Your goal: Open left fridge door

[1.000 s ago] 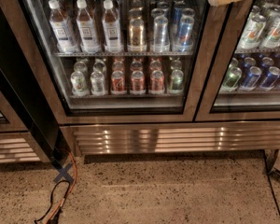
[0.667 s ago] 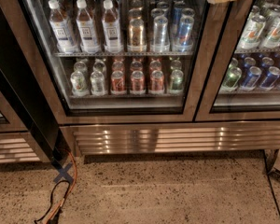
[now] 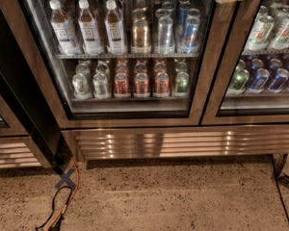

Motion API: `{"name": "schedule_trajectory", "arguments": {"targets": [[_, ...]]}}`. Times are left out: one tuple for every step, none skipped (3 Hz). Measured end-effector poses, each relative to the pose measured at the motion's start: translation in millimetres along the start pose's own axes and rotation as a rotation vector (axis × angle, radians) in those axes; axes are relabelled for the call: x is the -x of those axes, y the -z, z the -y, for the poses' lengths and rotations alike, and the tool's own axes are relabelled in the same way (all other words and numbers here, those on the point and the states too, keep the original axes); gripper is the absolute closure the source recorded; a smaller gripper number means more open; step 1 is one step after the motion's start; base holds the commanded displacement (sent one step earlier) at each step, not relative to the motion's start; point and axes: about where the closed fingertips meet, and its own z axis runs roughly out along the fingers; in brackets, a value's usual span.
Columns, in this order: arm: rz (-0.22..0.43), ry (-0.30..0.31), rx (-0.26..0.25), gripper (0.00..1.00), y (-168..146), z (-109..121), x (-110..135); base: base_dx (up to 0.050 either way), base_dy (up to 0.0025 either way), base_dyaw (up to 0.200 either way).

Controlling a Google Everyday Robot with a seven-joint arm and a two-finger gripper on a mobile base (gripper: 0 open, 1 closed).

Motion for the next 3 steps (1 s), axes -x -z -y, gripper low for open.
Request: {"name": "schedule_trajectory", "arguments": {"targets": [[0.0, 0.0, 0.0, 0.09, -0.1, 0.0, 0.0, 0.0, 0.0, 0.0], [0.0, 0.0, 0.0, 0.08, -0.1, 0.0, 0.0, 0.0, 0.0, 0.0], [0.0, 0.0, 0.0, 0.04, -0.2, 0.0, 0.0, 0.0, 0.0, 0.0]]}}
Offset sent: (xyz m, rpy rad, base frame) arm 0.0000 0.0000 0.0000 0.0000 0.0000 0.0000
